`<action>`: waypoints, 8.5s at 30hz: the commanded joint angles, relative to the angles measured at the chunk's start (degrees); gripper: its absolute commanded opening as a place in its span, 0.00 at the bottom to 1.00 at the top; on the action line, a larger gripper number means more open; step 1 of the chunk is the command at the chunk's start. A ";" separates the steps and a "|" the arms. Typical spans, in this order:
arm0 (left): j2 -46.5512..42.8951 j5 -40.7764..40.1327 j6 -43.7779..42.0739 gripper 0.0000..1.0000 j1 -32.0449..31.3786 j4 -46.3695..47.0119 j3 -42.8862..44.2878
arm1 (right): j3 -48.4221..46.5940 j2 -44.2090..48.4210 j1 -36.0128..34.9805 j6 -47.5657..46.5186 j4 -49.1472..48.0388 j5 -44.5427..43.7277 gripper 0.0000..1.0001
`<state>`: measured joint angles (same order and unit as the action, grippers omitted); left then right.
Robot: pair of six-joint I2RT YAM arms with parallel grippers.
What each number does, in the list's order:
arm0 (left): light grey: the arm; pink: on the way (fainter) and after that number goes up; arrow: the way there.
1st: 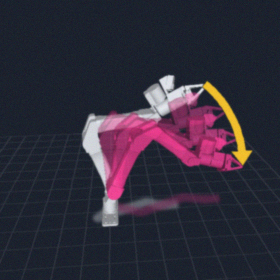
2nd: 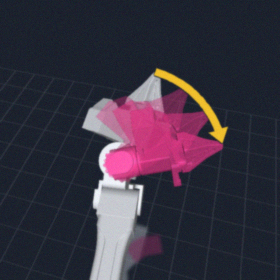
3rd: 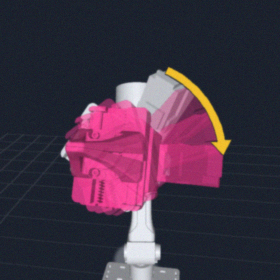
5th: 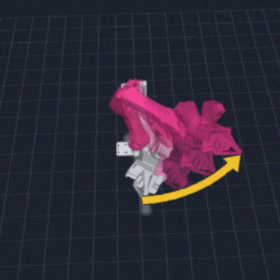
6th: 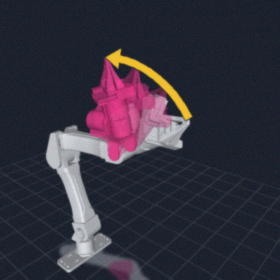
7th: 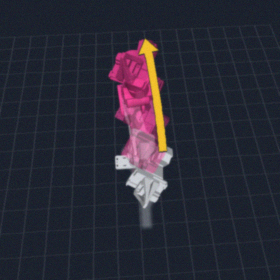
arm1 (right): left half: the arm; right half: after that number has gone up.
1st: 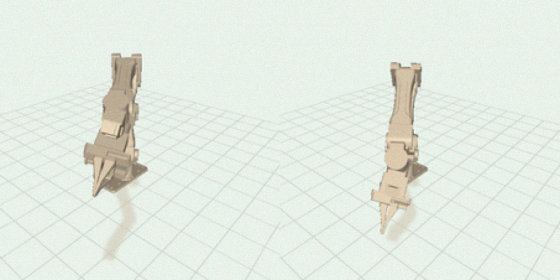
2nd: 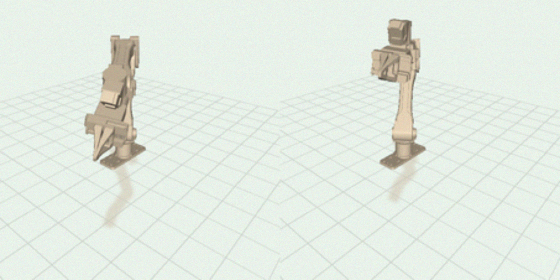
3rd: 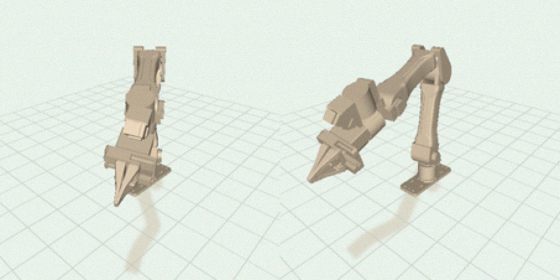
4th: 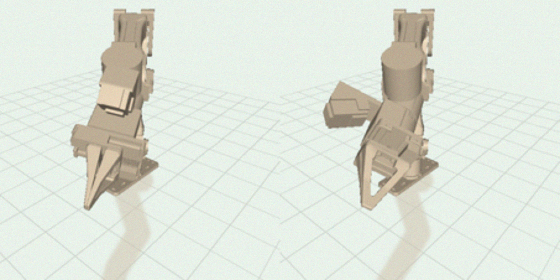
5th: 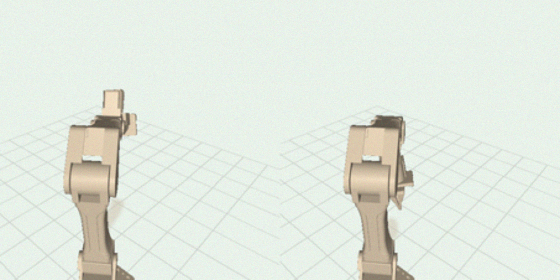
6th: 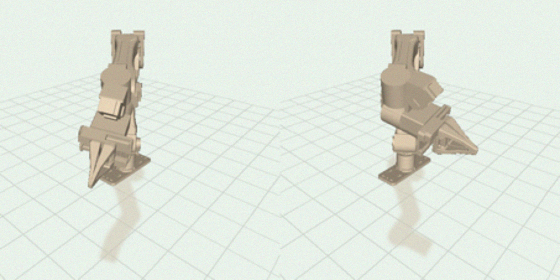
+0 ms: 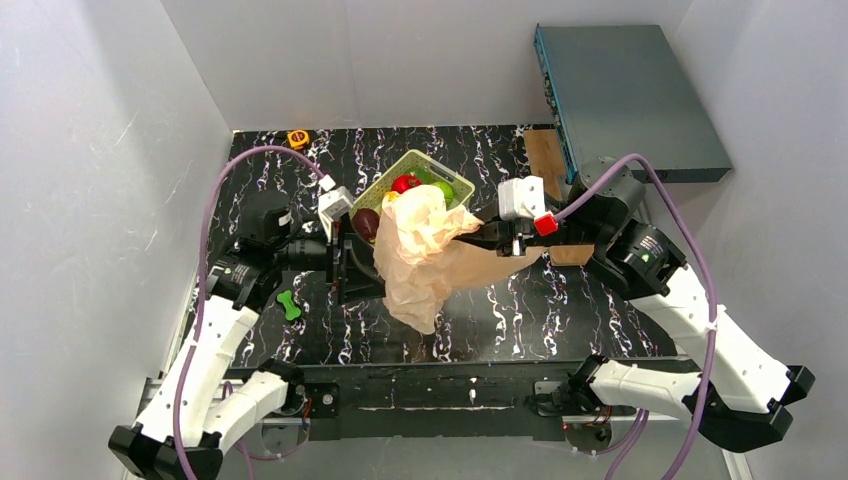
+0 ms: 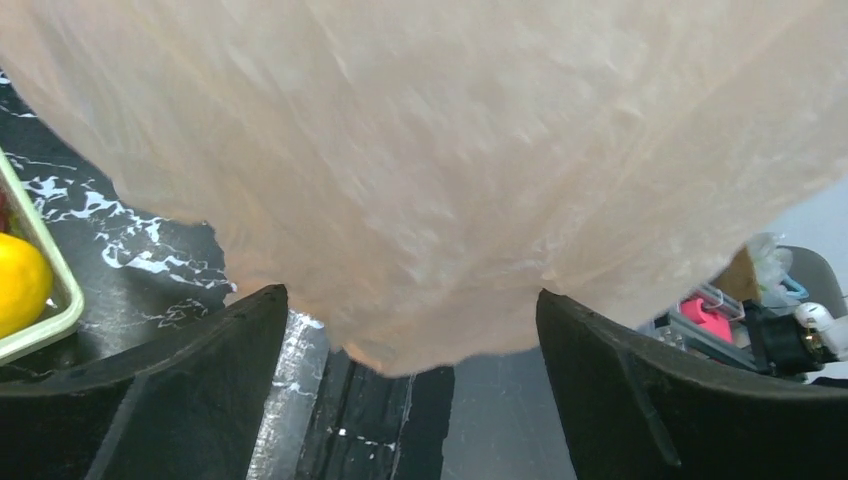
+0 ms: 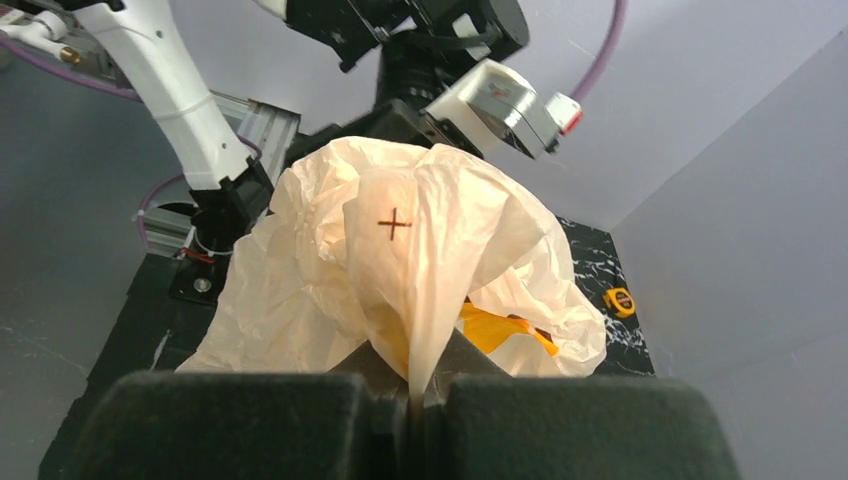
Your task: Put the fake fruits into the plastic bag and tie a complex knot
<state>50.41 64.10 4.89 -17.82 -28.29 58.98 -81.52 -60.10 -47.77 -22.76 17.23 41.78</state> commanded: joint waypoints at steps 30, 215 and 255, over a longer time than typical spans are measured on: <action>4.81 7.96 -6.75 0.00 28.12 -16.18 10.36 | 0.11 9.38 10.36 9.90 12.86 -18.91 0.01; 20.58 -19.06 -31.53 0.27 -20.68 10.50 7.66 | 12.35 13.77 16.66 19.08 25.57 -14.66 0.48; 12.34 -31.02 -34.21 0.67 -19.76 -7.29 18.36 | 7.44 6.07 6.61 18.64 20.87 -43.01 0.01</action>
<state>67.64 36.99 -25.15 -38.11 -27.59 79.37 -72.75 -54.92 -42.04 -6.76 39.29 0.34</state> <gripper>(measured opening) 0.636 0.031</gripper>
